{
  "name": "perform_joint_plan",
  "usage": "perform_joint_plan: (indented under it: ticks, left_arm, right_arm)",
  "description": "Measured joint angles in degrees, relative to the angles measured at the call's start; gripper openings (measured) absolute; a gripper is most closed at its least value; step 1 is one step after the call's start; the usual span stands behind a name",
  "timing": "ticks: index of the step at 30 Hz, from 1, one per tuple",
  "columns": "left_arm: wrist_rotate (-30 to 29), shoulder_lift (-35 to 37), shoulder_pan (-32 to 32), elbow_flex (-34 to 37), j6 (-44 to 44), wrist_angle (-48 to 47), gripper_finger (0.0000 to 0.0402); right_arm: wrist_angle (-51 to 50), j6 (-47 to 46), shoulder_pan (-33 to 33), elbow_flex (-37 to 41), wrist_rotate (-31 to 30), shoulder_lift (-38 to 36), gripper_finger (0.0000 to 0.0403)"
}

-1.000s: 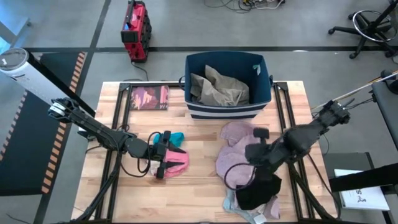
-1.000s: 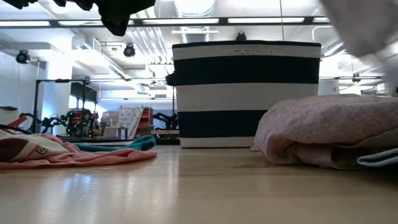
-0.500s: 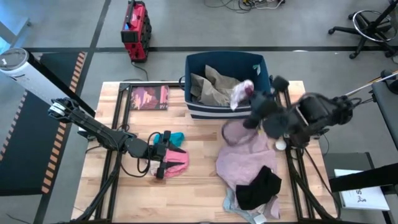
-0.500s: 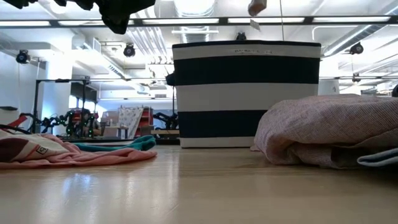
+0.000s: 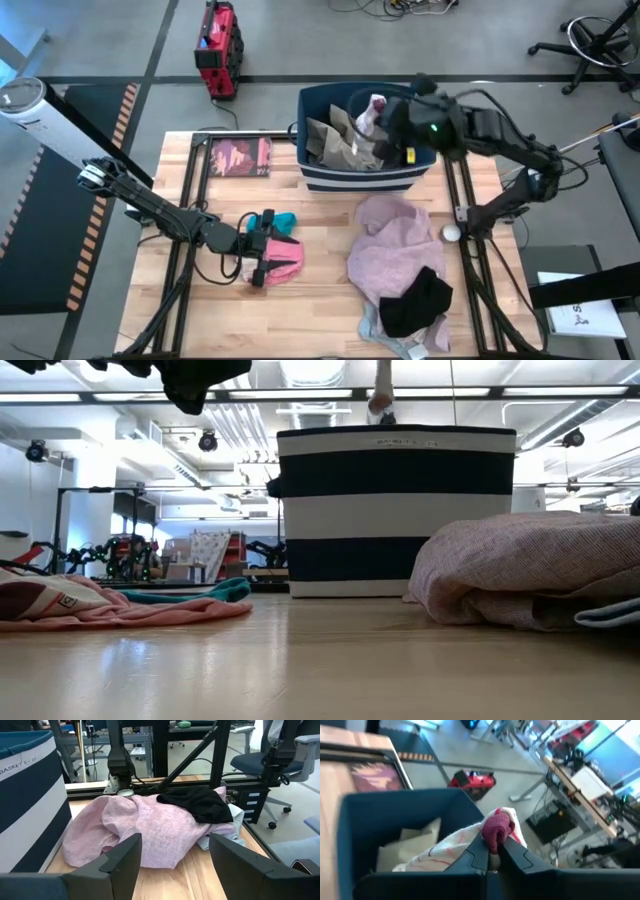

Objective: Sort clothes
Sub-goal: Put the right striped white sock into the blue laundry bin

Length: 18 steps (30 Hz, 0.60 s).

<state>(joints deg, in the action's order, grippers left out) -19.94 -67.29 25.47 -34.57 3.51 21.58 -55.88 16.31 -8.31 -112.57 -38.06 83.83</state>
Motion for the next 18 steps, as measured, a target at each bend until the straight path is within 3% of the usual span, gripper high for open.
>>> perform_joint_plan:
  ticks: [7, 13, 18]
  left_arm:
    - [-0.51, 0.00, 0.00, 0.00, 0.14, -0.27, 0.0230]
    - [-0.53, 0.00, 0.00, -0.02, 0.62, -0.82, 0.0233]
    - [-0.53, 0.00, 0.00, -0.02, 4.18, -3.10, 0.0227]
  right_arm:
    - [-0.33, 0.84, -10.16, 3.34, 10.47, 1.84, 0.0003]
    - [0.01, 0.48, -17.19, 7.90, 15.11, 4.63, 0.0003]
    - [0.45, -7.43, -21.36, 9.35, 17.78, 8.61, 0.0008]
